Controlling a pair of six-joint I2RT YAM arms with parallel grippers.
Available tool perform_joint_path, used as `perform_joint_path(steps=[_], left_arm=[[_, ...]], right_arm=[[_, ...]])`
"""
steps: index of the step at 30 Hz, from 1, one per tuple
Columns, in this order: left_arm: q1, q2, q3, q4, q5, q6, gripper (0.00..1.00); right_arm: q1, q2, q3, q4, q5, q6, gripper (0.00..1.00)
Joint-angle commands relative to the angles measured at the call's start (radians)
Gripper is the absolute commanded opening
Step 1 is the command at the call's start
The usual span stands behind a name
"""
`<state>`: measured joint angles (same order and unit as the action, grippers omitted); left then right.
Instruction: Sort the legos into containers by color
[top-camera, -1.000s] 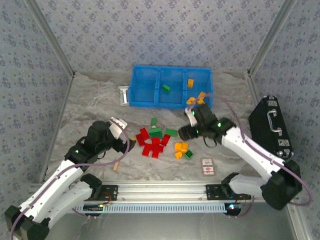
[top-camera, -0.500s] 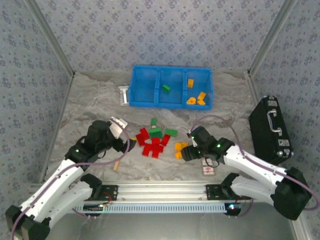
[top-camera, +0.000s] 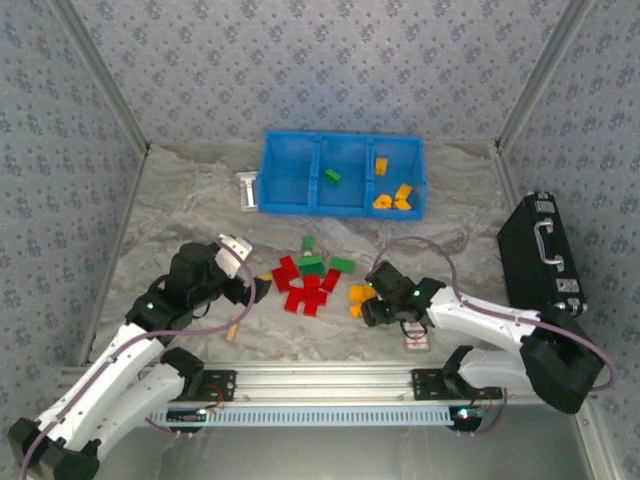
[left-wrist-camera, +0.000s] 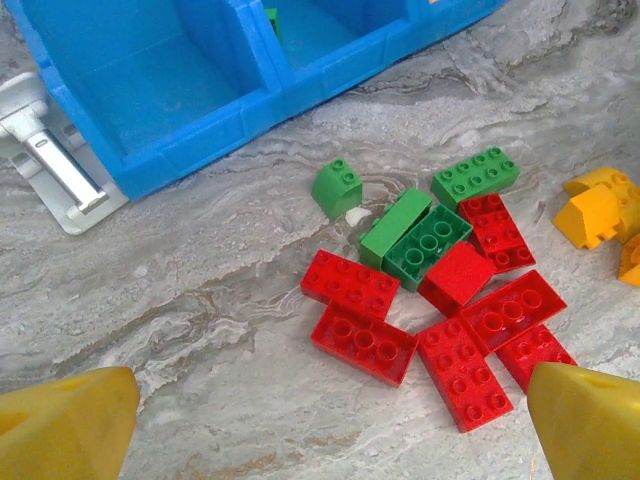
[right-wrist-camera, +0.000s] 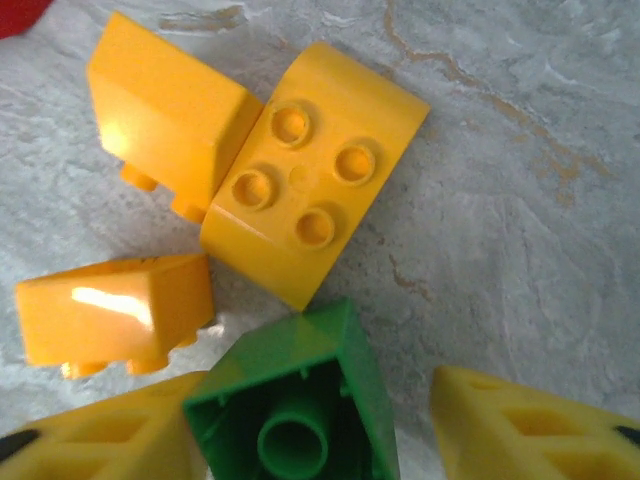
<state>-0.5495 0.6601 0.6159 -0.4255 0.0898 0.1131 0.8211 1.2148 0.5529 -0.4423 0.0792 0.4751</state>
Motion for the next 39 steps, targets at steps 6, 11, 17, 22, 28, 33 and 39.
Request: perform_joint_path(steps=[6,11,17,22,28,33,39], left_arm=[[0.002,-0.026,0.001,-0.011,-0.001,0.023,1.0],[0.002,-0.021,0.001,-0.01,-0.002,0.025,1.0],[0.002,-0.016,0.001,-0.007,-0.005,0.026,1.0],[0.005,-0.004,-0.002,0.01,0.003,0.027,1.0],[0.004,0.0,-0.002,0.005,0.026,0.018,1.0],[-0.006,-0.038,-0.017,0.004,0.007,0.019,1.0],[-0.008,-0.026,-0.015,0.005,0.004,0.021,1.0]], right_arm=[[0.014,0.05,0.025,0.013,0.027,0.012,0.32],[0.004,-0.003,0.087,-0.067,0.024,-0.007,0.29],[-0.089,-0.001,0.252,-0.113,-0.023,-0.1,0.28],[-0.187,0.144,0.447,-0.066,-0.041,-0.245,0.28],[-0.261,0.397,0.681,-0.006,-0.104,-0.332,0.28],[-0.282,0.599,0.877,-0.022,-0.107,-0.368,0.28],[-0.325,0.831,1.157,-0.048,-0.116,-0.324,0.28]])
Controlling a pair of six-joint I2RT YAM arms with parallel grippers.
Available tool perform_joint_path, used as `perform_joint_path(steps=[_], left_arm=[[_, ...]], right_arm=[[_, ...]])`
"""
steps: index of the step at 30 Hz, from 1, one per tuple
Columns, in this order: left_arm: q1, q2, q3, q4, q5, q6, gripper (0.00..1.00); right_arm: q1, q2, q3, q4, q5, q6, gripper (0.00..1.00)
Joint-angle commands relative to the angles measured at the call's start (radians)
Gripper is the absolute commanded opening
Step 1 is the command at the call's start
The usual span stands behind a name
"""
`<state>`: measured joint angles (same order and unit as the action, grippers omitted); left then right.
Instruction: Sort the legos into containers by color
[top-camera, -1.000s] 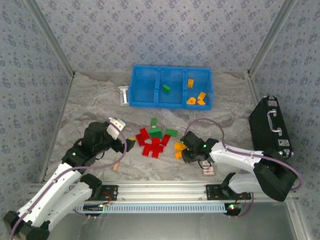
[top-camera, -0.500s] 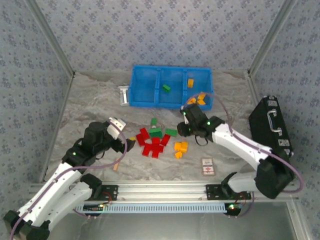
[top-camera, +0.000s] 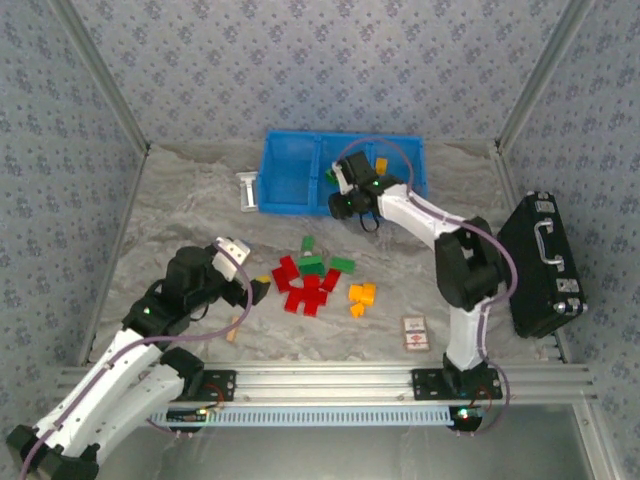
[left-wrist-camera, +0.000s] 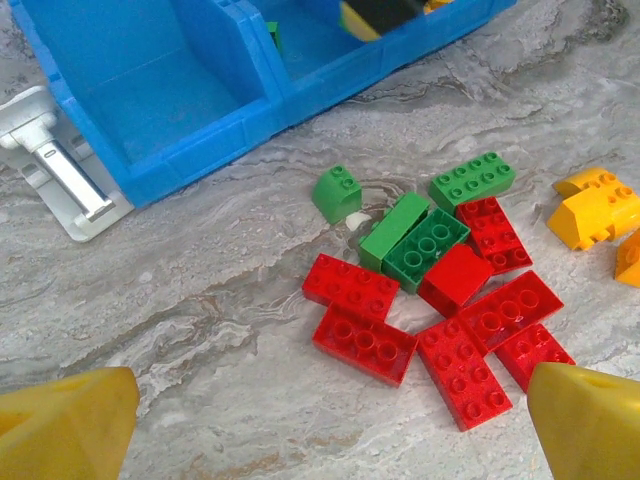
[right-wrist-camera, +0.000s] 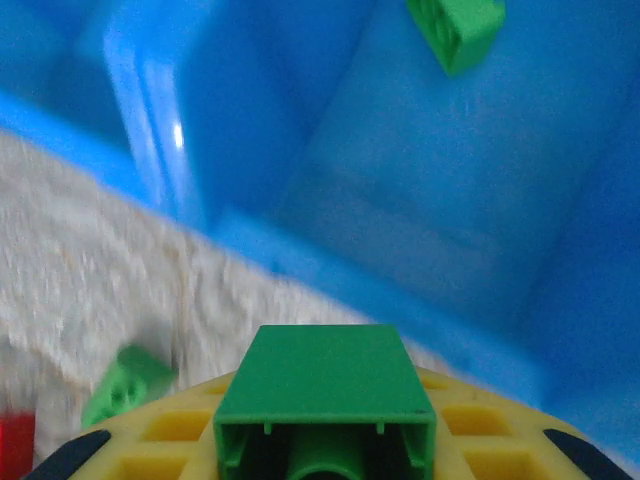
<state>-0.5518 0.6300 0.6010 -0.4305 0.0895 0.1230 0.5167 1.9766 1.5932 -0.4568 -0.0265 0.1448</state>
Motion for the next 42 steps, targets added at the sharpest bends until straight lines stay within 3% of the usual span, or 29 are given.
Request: perform_joint_path(steps=[1,6,10,15,23,28,42], left_arm=[[-0.006,0.006,0.0,0.008,0.006,0.01,1.0],[-0.01,-0.003,-0.001,0.003,-0.006,0.012,1.0],[-0.014,-0.007,0.0,-0.007,-0.012,0.012,1.0],[-0.018,-0.013,0.003,-0.017,0.008,0.014,1.0],[-0.022,-0.011,0.0,-0.012,0.02,0.017,1.0],[-0.022,0.027,0.006,-0.002,0.047,0.022,1.0],[-0.024,0.043,0.011,-0.018,0.104,0.007,1.0]], right_arm=[[-0.023,0.102,0.157,-0.047,-0.005,0.008,0.28],[-0.032,0.212,0.258,-0.075,0.013,0.018,0.34],[-0.033,0.241,0.28,-0.086,0.016,0.022,0.67],[-0.033,0.204,0.251,-0.08,0.009,0.021,0.82],[0.039,-0.127,-0.064,-0.093,-0.04,-0.107,0.82],[0.045,-0.321,-0.309,-0.119,-0.14,-0.164,0.83],[0.089,-0.301,-0.52,-0.042,-0.151,-0.197,0.81]])
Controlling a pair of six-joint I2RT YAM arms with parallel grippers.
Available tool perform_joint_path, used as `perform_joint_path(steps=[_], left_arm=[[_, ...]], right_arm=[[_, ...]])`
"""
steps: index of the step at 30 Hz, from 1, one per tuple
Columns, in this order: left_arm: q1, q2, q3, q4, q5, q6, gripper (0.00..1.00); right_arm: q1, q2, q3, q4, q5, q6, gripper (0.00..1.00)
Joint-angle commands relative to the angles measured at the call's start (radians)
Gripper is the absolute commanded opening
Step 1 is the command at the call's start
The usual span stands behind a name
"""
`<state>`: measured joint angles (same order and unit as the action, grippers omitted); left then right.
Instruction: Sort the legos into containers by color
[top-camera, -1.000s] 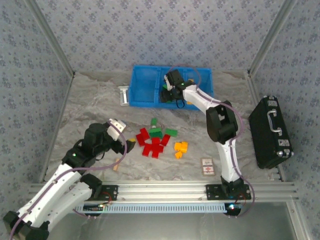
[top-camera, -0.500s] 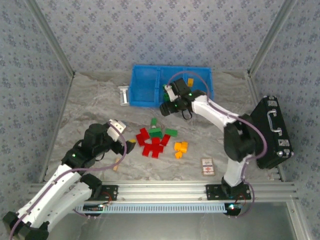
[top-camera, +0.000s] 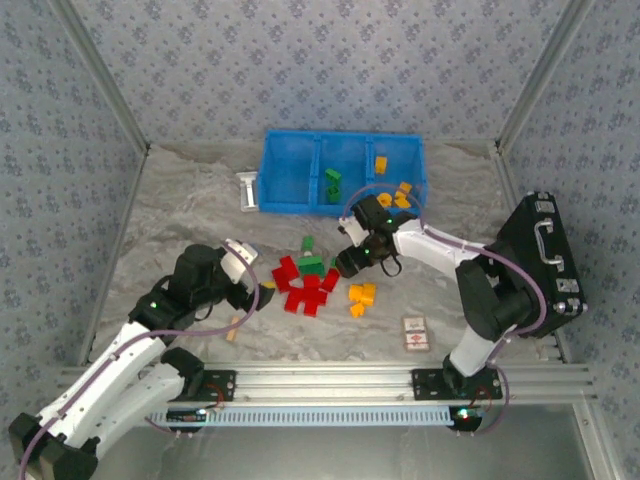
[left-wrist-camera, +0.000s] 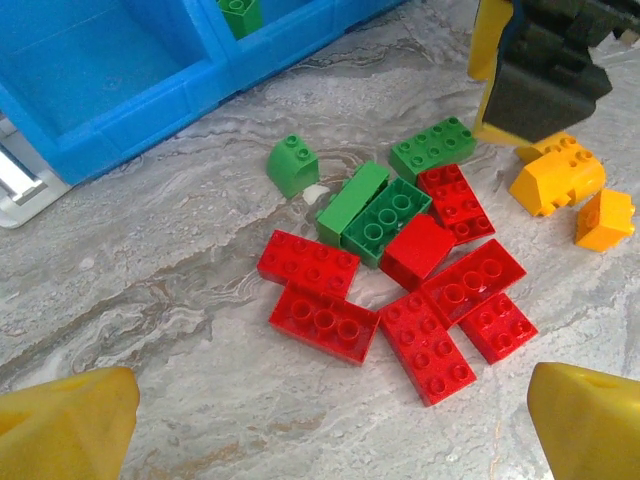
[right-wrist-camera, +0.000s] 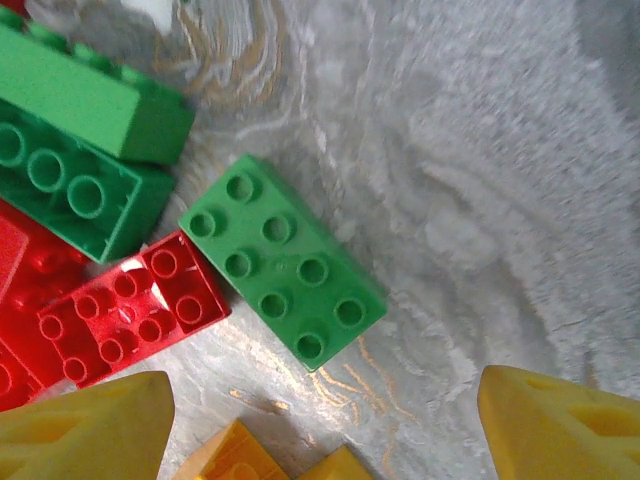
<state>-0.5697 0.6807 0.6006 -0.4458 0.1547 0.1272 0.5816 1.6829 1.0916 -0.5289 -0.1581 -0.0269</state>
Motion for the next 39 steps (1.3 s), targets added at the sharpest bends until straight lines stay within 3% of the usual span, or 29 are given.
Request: perform_joint_path(steps=[1,15,19,29,39], left_arm=[[-0.008,-0.006,0.01,-0.001,0.039,0.003,1.0],[-0.013,-0.021,0.077,-0.05,0.045,0.003,1.0],[-0.013,-0.008,0.221,-0.18,0.002,-0.049,1.0],[-0.012,0.175,0.667,-0.573,0.125,-0.1,1.0],[-0.018,0.291,0.911,-0.682,0.182,-0.095,1.0]], right_arm=[[0.032,-0.01,-0.022,0.03,-0.014,-0.032,0.81],[0.066,0.121,0.093,-0.049,0.12,-0.091,0.74],[0.067,0.149,0.145,-0.054,0.137,-0.094,0.73],[0.064,0.167,0.179,-0.105,0.125,-0.13,0.73],[0.066,0.209,0.199,-0.14,0.164,-0.142,0.78]])
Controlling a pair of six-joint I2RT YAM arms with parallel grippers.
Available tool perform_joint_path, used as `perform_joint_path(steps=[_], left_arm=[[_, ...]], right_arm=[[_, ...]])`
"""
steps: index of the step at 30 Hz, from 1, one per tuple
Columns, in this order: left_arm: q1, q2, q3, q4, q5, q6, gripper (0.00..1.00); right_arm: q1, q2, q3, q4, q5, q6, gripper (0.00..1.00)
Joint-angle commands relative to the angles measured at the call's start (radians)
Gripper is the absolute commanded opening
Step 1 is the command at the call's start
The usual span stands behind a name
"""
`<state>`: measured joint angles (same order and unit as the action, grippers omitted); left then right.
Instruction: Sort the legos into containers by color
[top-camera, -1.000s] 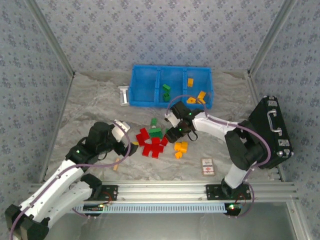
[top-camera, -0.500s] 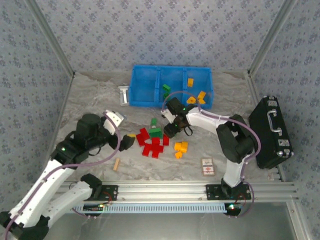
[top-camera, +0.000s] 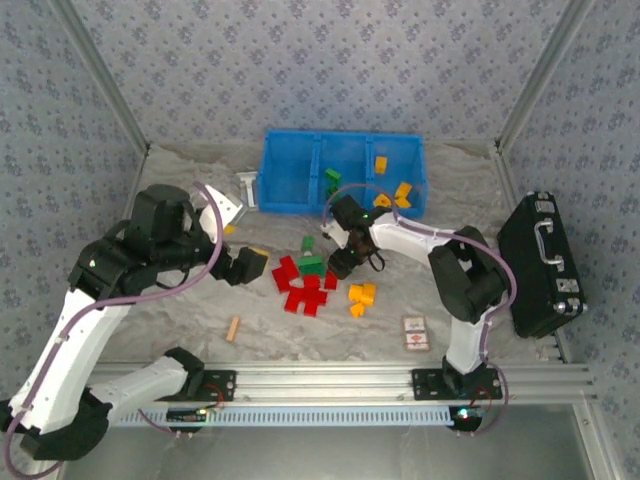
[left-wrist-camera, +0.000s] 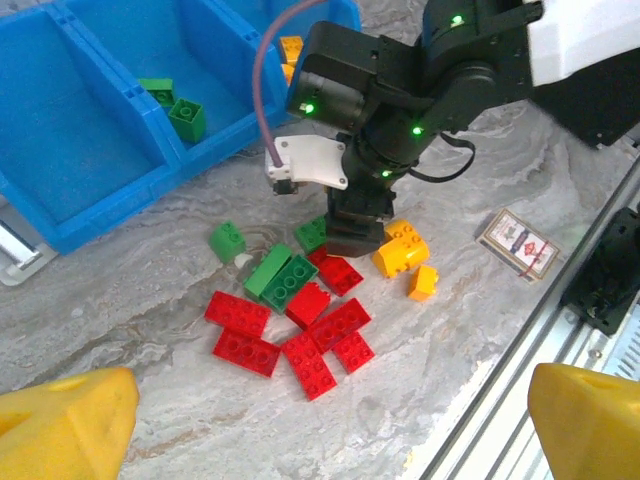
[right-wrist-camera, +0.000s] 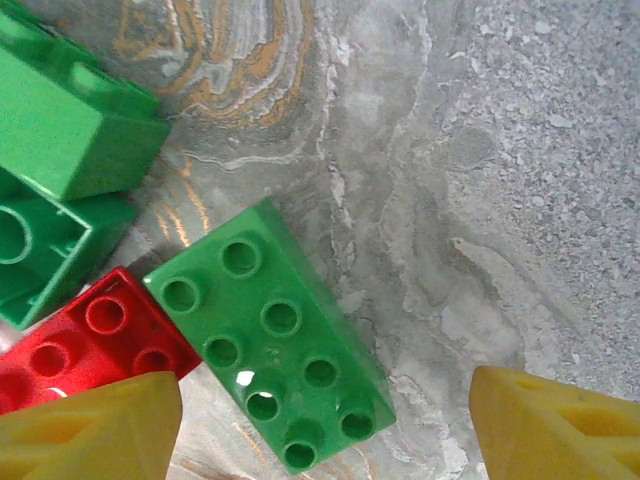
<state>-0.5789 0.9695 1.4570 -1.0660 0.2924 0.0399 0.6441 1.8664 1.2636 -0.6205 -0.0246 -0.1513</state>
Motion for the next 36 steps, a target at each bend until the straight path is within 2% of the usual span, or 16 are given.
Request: perform_joint_path(steps=[1,7,10,13,17,20,28,31,36], left_arm=[[-0.01,0.009,0.068,-0.061,0.045,-0.011,1.0],[-0.011,0.023,0.088,-0.058,0.044,-0.004,1.0],[-0.013,0.026,0.083,-0.056,0.043,-0.003,1.0],[-0.013,0.025,0.071,-0.051,0.038,0.006,1.0],[-0.012,0.023,0.068,-0.048,0.03,0.014,1.0],[-0.013,0.02,0.066,-0.049,0.021,0.02,1.0],[-0.012,0.01,0.079,-0.062,-0.032,0.042,1.0],[-0.012,-0.01,0.035,-0.015,-0.09,0.052,1.0],[-0.01,-0.017,-0.03,0.057,-0.091,0.064,1.0]], right_arm=[[-0.001,0.039,0.038,-0.062,0.048,-0.008,0.78],[-0.001,0.068,0.058,-0.052,0.043,-0.008,0.77],[0.003,0.077,0.068,-0.046,0.036,-0.021,0.72],[0.006,0.098,0.083,-0.052,0.038,-0.027,0.65],[0.006,0.115,0.085,-0.053,0.031,-0.028,0.48],[0.002,0.116,0.086,-0.047,0.03,-0.024,0.4],[-0.068,0.057,0.209,-0.028,-0.001,0.034,0.33],[-0.097,0.069,0.294,-0.005,-0.018,0.073,0.32],[-0.124,0.143,0.43,0.06,-0.038,0.112,0.31]])
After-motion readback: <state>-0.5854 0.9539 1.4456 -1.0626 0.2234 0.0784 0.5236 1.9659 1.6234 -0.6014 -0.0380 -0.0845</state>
